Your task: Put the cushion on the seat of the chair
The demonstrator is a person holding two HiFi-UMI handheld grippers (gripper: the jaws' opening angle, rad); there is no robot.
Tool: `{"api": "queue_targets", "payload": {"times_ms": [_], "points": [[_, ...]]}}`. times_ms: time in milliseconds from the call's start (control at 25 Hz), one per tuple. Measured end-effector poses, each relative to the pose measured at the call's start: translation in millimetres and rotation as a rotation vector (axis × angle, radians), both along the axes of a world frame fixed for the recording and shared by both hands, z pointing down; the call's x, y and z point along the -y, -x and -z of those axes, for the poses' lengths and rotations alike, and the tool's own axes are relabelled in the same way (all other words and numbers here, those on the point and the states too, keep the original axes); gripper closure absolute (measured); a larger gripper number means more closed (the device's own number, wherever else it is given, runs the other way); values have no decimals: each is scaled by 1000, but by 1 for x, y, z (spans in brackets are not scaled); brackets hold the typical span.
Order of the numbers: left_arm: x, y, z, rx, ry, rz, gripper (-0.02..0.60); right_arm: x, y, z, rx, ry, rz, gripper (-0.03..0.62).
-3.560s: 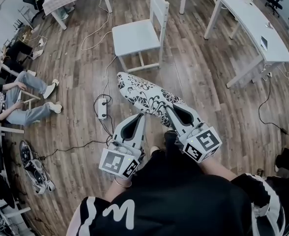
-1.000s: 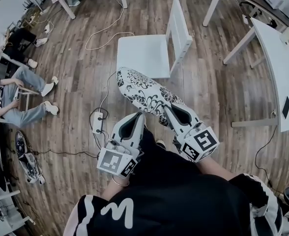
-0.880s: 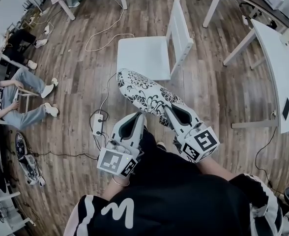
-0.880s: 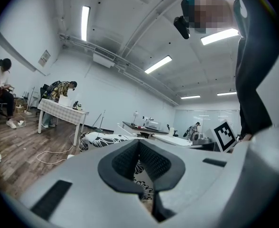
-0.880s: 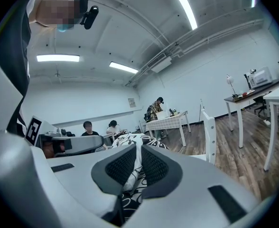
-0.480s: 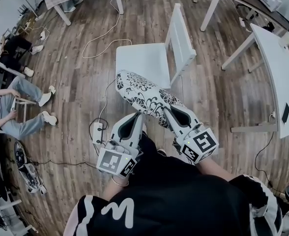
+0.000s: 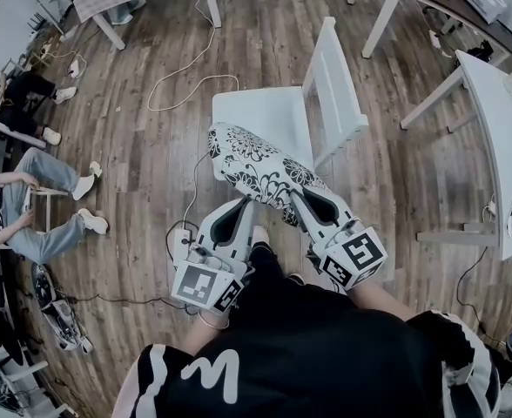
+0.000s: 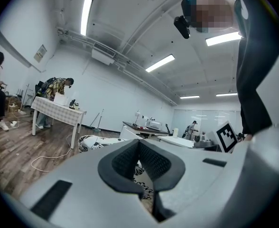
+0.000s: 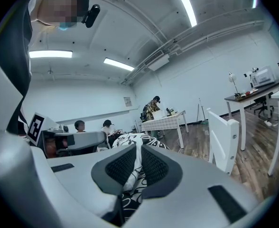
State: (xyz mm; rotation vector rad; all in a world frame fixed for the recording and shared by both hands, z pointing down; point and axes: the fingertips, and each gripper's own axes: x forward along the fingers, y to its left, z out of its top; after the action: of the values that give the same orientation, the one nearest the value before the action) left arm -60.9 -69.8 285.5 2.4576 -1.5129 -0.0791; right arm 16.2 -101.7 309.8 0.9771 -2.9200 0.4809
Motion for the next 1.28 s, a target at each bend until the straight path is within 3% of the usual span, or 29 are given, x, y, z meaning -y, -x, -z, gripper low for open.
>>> {"api": "queue_targets", "payload": {"times_ms": [560, 1280], "points": [[72, 34, 1, -10, 21, -53, 578, 64, 33, -3, -15, 34, -45, 554], [100, 54, -10, -10, 23, -113, 578, 89, 55, -16, -34, 31, -97, 554]]}}
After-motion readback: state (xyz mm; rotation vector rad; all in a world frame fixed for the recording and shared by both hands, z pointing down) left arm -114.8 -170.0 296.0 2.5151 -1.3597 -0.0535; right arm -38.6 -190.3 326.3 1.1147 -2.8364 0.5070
